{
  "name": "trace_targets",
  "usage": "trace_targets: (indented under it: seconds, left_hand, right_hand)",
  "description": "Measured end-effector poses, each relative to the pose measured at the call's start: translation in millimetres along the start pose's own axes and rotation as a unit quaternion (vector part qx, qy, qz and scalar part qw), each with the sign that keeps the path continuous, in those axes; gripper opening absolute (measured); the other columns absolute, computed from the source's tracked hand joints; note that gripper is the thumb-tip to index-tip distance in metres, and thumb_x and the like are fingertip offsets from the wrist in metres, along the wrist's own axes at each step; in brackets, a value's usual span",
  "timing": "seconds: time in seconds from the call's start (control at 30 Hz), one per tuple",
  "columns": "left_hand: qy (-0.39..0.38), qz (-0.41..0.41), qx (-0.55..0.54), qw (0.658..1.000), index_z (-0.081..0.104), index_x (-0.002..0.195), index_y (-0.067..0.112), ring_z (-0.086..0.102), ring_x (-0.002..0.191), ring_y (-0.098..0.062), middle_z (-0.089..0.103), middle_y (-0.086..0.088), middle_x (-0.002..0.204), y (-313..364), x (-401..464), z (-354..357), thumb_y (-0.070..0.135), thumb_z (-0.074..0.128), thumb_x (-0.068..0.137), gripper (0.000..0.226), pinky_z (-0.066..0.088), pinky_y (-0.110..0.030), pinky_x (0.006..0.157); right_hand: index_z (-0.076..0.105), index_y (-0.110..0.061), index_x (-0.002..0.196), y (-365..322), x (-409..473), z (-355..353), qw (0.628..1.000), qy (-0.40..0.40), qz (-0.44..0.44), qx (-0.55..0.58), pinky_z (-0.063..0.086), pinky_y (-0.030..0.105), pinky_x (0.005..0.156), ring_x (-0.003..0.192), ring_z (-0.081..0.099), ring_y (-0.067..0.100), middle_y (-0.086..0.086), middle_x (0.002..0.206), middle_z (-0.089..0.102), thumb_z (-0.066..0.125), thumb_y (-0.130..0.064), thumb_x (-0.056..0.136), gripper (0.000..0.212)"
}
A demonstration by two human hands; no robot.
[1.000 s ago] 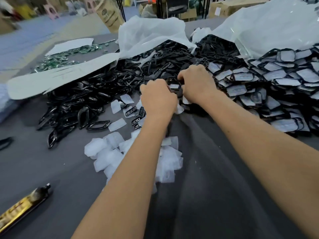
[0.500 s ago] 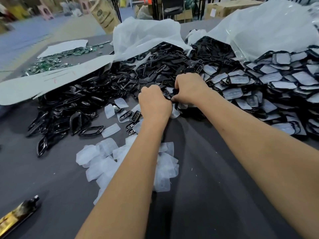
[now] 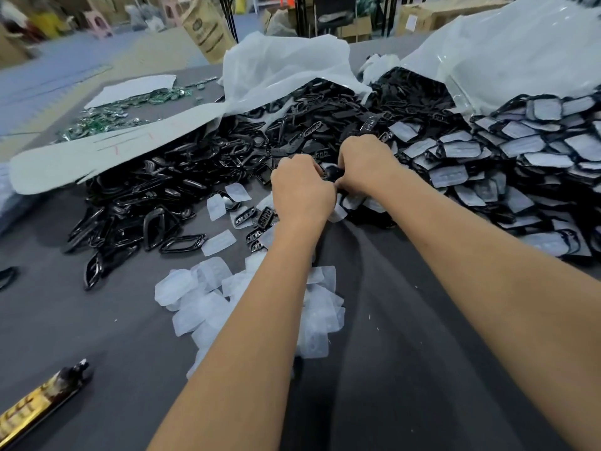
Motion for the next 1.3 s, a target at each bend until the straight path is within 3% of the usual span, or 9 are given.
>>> trace_targets:
  seconds: [0.07, 0.27, 0.33, 0.47, 0.6, 0.73, 0.93, 1.13, 1.3]
  left_hand:
    - [-0.004, 0.006, 0.003, 1.000, 0.075, 0.107, 0.015, 0.061, 0.113, -0.030, 0.068, -0.011, 0.119, 3, 0, 4, 0.008, 0.064, 0.080, 0.029, 0.050, -0.040, 0.098]
    - [-0.010, 0.005, -0.009, 1.000, 0.075, 0.105, 0.016, 0.061, 0.112, -0.029, 0.068, -0.008, 0.117, 1, -1, 8, 0.004, 0.063, 0.077, 0.033, 0.051, -0.036, 0.093]
    - [-0.010, 0.005, -0.013, 1.000, 0.075, 0.103, 0.016, 0.061, 0.111, -0.029, 0.069, -0.008, 0.115, 0, 0, 8, 0.003, 0.062, 0.077, 0.032, 0.051, -0.035, 0.091]
    - [-0.003, 0.006, -0.012, 1.000, 0.075, 0.105, 0.014, 0.061, 0.111, -0.030, 0.069, -0.010, 0.114, -1, 1, 6, 0.006, 0.063, 0.080, 0.028, 0.051, -0.037, 0.092]
    - [0.022, -0.006, -0.009, 1.000, 0.069, 0.111, 0.010, 0.059, 0.113, -0.031, 0.067, -0.012, 0.117, -7, 3, 0, 0.007, 0.063, 0.082, 0.030, 0.048, -0.036, 0.090]
    - [0.030, -0.017, -0.024, 0.999, 0.068, 0.111, 0.011, 0.060, 0.110, -0.028, 0.066, -0.009, 0.116, -13, 0, -7, 0.006, 0.062, 0.079, 0.033, 0.044, -0.030, 0.082]
    - [0.032, -0.018, -0.058, 0.998, 0.072, 0.109, 0.014, 0.062, 0.108, -0.024, 0.069, -0.005, 0.113, -17, -3, -25, 0.002, 0.060, 0.076, 0.036, 0.053, -0.035, 0.091]
    - [0.048, -0.044, -0.038, 0.997, 0.074, 0.095, 0.016, 0.059, 0.088, -0.019, 0.064, 0.004, 0.089, -50, -3, -68, -0.001, 0.058, 0.078, 0.029, 0.043, -0.024, 0.064]
    - [-0.027, -0.101, 0.083, 0.991, 0.079, 0.100, 0.017, 0.068, 0.101, -0.033, 0.072, -0.012, 0.109, -106, -3, -105, 0.003, 0.061, 0.088, 0.026, 0.058, -0.039, 0.088]
  right_hand:
    - [0.070, -0.007, 0.094, 2, -1, -3, 0.999, -0.007, 0.001, 0.032, 0.058, 0.041, 0.084, 0.095, 0.065, 0.033, 0.014, 0.097, 0.068, 0.072, -0.007, 0.085, 0.009]
    - [0.075, -0.005, 0.100, 14, -5, -19, 0.997, 0.059, 0.004, 0.052, 0.060, 0.045, 0.089, 0.102, 0.067, 0.037, 0.018, 0.106, 0.071, 0.060, 0.005, 0.084, 0.024]
    - [0.076, -0.012, 0.102, 13, -9, -19, 0.998, 0.052, 0.009, 0.031, 0.058, 0.048, 0.092, 0.106, 0.067, 0.038, 0.015, 0.109, 0.071, 0.064, -0.001, 0.084, 0.025]
    - [0.074, -0.021, 0.104, -3, -13, -16, 0.999, 0.039, -0.030, 0.004, 0.053, 0.048, 0.097, 0.116, 0.060, 0.034, 0.008, 0.110, 0.071, 0.072, -0.034, 0.089, 0.020]
    - [0.066, -0.017, 0.088, -21, -14, 1, 0.997, -0.009, -0.073, 0.017, 0.055, 0.043, 0.091, 0.106, 0.061, 0.035, 0.012, 0.101, 0.070, 0.072, -0.022, 0.084, 0.009]
    - [0.071, -0.013, 0.087, -17, -13, 0, 0.997, 0.037, -0.072, 0.020, 0.058, 0.043, 0.086, 0.102, 0.064, 0.033, 0.013, 0.096, 0.071, 0.075, -0.018, 0.090, 0.007]
    - [0.076, -0.011, 0.092, -12, -14, -15, 0.994, 0.093, -0.046, 0.032, 0.059, 0.042, 0.082, 0.100, 0.068, 0.034, 0.014, 0.097, 0.073, 0.071, -0.020, 0.092, 0.010]
    - [0.075, -0.002, 0.087, -25, -21, -29, 0.988, 0.107, -0.005, 0.109, 0.061, 0.044, 0.086, 0.090, 0.071, 0.036, 0.018, 0.091, 0.074, 0.072, -0.014, 0.089, 0.013]
    - [0.073, -0.006, 0.079, -92, -42, -2, 0.942, -0.005, -0.092, 0.322, 0.064, 0.042, 0.072, 0.072, 0.074, 0.025, 0.010, 0.068, 0.075, 0.068, -0.006, 0.084, 0.007]
Point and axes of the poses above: each hand's wrist, its own x-axis towards the middle knuckle, its own z-axis out of the palm, y = z × x, the point moved 9 cm from there along x, towards the middle knuckle
